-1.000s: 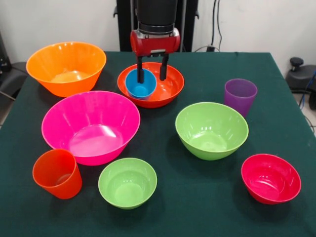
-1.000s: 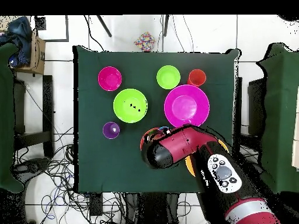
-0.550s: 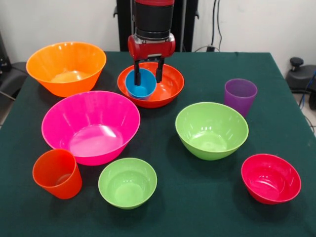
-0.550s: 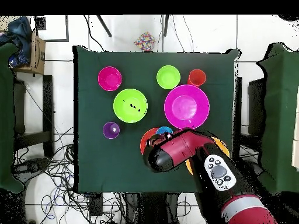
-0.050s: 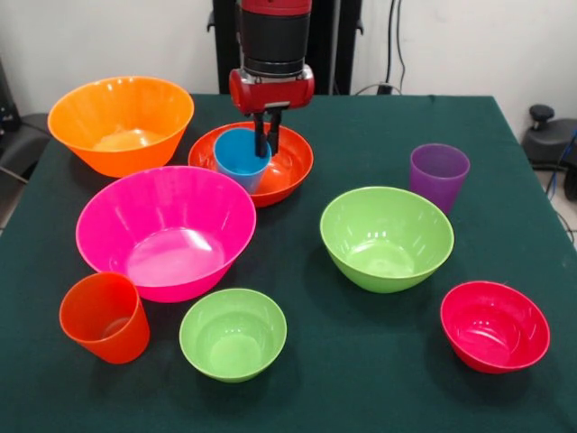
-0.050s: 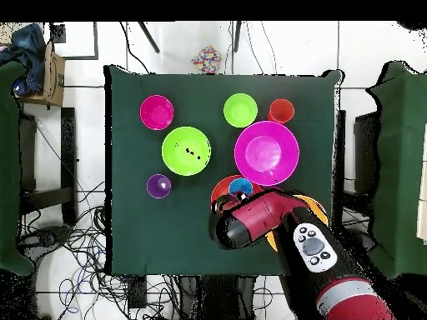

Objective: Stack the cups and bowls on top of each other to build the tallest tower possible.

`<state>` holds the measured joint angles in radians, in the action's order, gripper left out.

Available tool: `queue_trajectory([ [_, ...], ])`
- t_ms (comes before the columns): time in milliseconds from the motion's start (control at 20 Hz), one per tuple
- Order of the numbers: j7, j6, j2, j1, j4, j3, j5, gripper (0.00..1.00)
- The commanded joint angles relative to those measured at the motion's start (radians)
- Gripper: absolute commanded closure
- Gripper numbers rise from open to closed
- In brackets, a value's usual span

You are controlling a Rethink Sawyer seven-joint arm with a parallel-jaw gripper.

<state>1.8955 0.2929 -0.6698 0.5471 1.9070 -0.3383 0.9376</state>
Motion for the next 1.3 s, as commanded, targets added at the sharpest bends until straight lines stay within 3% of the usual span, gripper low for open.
queue_trajectory([
  [50, -0.010, -0.022, 0.021, -0.021, -0.044, 0.008, 0.065, 1.00],
  [450, -0.040, -0.011, 0.003, 0.000, -0.012, -0.013, 0.050, 1.00],
  [900, -0.098, 0.003, -0.124, 0.083, 0.177, -0.100, -0.003, 1.00],
  [1100, -0.093, -0.013, -0.153, 0.102, 0.237, -0.124, 0.006, 1.00],
  [1300, -0.049, -0.042, -0.151, 0.073, 0.247, -0.101, 0.040, 1.00],
])
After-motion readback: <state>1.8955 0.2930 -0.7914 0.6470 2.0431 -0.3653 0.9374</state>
